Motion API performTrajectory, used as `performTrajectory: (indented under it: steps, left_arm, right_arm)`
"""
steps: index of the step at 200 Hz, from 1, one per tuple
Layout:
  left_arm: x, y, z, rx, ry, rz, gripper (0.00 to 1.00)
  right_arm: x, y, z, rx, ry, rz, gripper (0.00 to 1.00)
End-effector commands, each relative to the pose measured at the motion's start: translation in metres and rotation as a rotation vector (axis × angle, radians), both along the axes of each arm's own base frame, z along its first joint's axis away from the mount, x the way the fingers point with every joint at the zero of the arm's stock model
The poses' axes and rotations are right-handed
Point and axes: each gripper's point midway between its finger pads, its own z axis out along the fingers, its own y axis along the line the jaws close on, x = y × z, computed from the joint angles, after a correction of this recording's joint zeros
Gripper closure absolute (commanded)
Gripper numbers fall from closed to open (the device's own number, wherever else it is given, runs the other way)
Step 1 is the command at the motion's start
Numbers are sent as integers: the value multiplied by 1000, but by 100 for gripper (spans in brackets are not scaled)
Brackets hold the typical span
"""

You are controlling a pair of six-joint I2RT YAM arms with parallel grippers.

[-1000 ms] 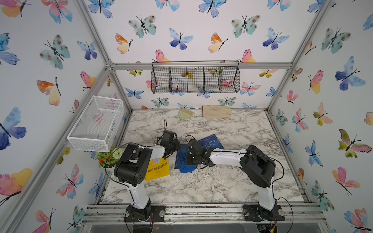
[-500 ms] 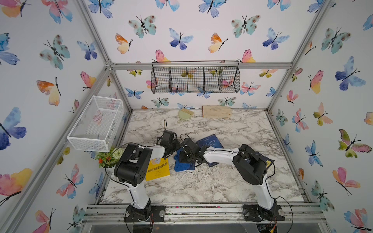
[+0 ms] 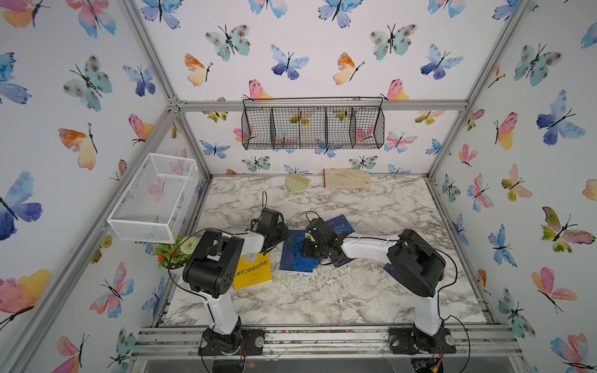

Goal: Wipe the cover of the book
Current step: Wipe the dirt from the cover of the book.

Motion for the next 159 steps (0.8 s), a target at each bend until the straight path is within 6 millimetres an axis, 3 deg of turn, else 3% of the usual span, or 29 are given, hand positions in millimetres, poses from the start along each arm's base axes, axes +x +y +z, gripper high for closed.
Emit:
performTrajectory:
  steps: [1,27,53,81,112,131,159]
  left_arm:
    - [-30,5,-37,32,146,-23,86]
    - [-31,5,-36,32,143,-23,86]
    - [-31,4,-36,30,143,-25,86]
    - [-31,5,-36,31,141,-23,87]
    - [-31,4,-36,31,143,-24,87]
    - [-31,4,-37,32,147,-24,87]
    - [-30,4,-37,26,148,-24,86]
  right_arm:
    - [-36,-69,-89,-354,201,-4,99]
    - [-7,-55,-87,-403,158,1,99]
    - [23,-57,-98,-412,170,-33,99]
    - [34,-60,-109,-416,188,-52,99]
    - [8,-64,-105,-388,190,-37,99]
    - [-22,-65,-97,-396,183,2,99]
    - [-67,-49,-86,-388,159,90,99]
